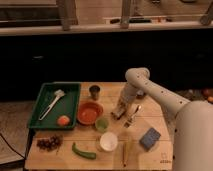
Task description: Wipe table surface with eraser
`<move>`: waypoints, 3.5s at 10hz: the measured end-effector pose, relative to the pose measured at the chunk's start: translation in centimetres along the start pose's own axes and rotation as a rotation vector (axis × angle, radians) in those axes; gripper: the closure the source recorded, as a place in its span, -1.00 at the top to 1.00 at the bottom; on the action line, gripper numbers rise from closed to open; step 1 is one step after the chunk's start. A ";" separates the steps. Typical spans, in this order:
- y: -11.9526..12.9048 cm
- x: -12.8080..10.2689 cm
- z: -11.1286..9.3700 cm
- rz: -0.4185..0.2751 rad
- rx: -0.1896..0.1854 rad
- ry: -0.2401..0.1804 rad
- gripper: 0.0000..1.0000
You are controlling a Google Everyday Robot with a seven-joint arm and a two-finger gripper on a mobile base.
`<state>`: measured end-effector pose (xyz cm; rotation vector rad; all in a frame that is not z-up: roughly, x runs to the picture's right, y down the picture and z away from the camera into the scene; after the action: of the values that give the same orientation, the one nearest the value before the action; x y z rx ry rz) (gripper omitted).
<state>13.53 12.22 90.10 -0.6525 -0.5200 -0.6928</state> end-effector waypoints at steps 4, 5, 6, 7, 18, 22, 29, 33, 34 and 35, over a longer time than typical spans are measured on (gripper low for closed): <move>-1.2 3.1 0.9 0.057 -0.016 0.040 -1.00; -1.9 3.4 1.1 0.055 -0.016 0.043 -1.00; -3.3 3.4 1.3 0.047 -0.012 0.043 -1.00; -4.0 3.3 1.5 0.038 -0.010 0.041 -1.00; 0.7 0.1 1.7 -0.026 -0.076 0.013 -1.00; -0.6 3.1 1.8 0.025 -0.088 0.057 -1.00; -2.0 2.7 1.7 -0.020 -0.070 0.052 -1.00; -3.8 -4.4 0.2 -0.141 0.027 -0.008 -1.00; -3.6 -4.9 0.0 -0.149 0.032 -0.015 -1.00; -3.4 -5.2 0.1 -0.157 0.034 -0.024 -1.00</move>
<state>7.63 12.45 88.13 -0.5928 -0.6082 -0.8230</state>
